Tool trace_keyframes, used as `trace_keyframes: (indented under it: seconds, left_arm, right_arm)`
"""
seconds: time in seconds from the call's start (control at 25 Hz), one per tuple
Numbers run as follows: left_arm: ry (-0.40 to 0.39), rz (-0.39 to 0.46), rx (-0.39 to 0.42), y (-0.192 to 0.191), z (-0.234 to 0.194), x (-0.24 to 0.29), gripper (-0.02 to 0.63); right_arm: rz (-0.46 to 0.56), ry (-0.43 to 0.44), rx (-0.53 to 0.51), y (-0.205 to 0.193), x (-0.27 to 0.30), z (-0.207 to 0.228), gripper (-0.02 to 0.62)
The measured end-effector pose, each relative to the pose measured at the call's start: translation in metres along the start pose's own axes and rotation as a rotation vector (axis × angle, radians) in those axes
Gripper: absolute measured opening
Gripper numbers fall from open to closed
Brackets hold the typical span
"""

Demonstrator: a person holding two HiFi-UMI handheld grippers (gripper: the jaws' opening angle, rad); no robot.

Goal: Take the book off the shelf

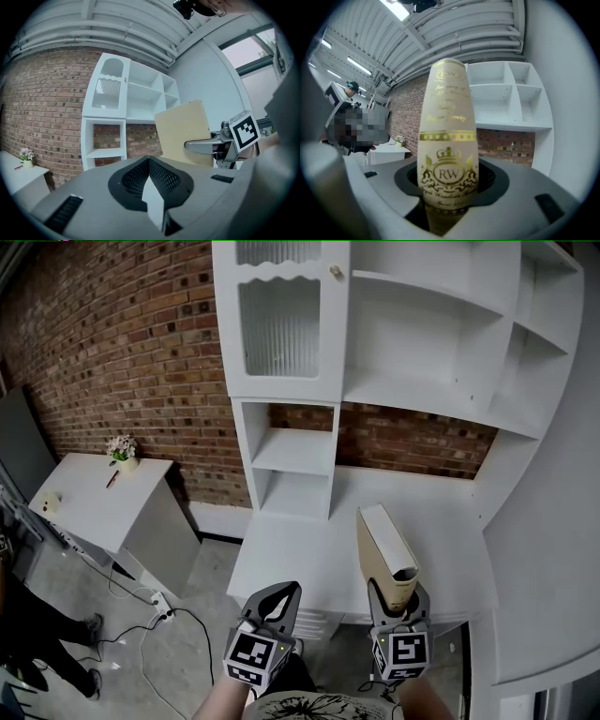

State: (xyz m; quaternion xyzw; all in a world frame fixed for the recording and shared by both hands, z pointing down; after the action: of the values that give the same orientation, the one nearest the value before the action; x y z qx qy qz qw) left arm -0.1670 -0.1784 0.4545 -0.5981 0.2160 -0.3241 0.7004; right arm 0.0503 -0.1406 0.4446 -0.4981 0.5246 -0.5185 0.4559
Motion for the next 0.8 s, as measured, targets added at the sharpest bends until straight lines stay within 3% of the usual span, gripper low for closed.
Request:
trace_keyframes:
  seconds: [0.8]
  left_arm:
    - [-0.027, -0.001, 0.005, 0.004, 0.013, 0.023, 0.009]
  right_arm:
    - [-0.012, -0.014, 0.083, -0.01, -0.01, 0.013, 0.228]
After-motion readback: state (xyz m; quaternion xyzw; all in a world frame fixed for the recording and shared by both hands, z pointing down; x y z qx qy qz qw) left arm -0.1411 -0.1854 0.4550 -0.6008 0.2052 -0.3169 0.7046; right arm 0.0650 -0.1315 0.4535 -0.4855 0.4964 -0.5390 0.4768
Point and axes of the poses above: the fingertips, and each gripper's own axes: x forward along the fingers, z to its right, y out of its top, the point moved 7 cm from there along -x, backward along the fingers, and after that the axes turned 8 degrees about x, right-handed, at the moved point
